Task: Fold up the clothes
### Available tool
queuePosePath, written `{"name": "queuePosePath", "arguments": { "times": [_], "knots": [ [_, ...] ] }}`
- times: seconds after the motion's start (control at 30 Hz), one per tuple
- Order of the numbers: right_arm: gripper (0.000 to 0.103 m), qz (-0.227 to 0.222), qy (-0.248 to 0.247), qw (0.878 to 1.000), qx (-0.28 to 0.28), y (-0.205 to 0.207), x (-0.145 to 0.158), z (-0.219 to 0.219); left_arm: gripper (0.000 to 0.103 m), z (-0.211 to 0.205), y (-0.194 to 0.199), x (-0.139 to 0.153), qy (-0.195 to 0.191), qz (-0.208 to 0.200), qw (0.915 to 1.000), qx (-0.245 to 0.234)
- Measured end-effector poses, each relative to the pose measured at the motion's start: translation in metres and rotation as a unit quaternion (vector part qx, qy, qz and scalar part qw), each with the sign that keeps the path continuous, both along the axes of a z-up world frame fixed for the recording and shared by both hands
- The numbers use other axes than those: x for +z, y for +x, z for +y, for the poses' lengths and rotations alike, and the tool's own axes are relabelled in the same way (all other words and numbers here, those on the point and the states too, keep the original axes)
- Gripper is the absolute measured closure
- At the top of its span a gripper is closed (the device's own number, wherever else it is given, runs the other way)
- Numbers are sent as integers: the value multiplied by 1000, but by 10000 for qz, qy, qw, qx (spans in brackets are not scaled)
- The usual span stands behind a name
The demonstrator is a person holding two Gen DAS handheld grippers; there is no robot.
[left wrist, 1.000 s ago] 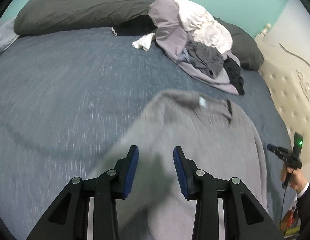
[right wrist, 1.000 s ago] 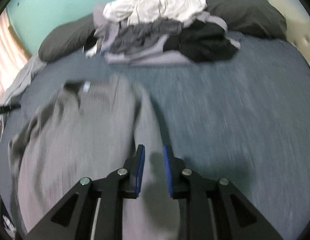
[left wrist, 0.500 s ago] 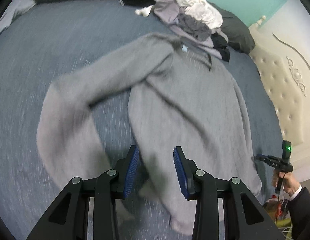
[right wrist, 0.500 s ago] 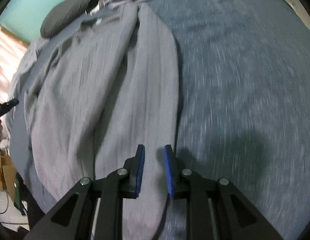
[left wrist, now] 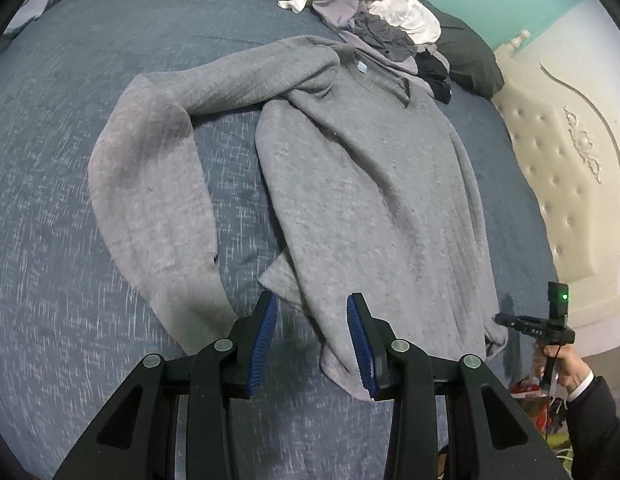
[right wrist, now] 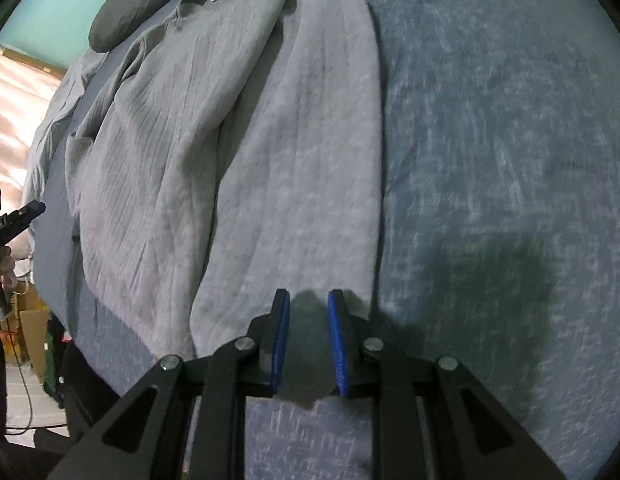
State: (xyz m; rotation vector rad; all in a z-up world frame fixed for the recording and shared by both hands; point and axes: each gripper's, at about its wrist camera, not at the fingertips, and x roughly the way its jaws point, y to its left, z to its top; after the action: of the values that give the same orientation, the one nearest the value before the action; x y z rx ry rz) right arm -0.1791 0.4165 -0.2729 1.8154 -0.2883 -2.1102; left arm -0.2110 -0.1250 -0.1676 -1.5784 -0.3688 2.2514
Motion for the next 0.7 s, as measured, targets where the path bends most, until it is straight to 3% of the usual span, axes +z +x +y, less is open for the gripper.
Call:
{"name": "queuePosePath", "arguments": {
  "times": [0.1, 0.17, 0.27, 0.53, 0.7],
  "knots": [
    [84, -71, -107, 9999, 28, 5, -4, -4, 63, 2, 7, -1, 6, -12, 10000, 9],
    [96, -9, -119, 9999, 70, 8, -3, -8, 63, 3, 11, -2, 14, -34, 10000, 21],
    [100, 158, -94, 9997, 139, 13, 0, -12, 63, 3, 15, -5, 6, -64, 10000, 24],
    [103, 765, 138, 9968, 163, 9, 35, -11, 63, 9, 17, -7, -6, -117, 9999, -34],
    [103, 1070, 501, 9930, 94, 6, 64, 16, 63, 15, 20, -12, -37, -171, 9998, -97]
  ]
}}
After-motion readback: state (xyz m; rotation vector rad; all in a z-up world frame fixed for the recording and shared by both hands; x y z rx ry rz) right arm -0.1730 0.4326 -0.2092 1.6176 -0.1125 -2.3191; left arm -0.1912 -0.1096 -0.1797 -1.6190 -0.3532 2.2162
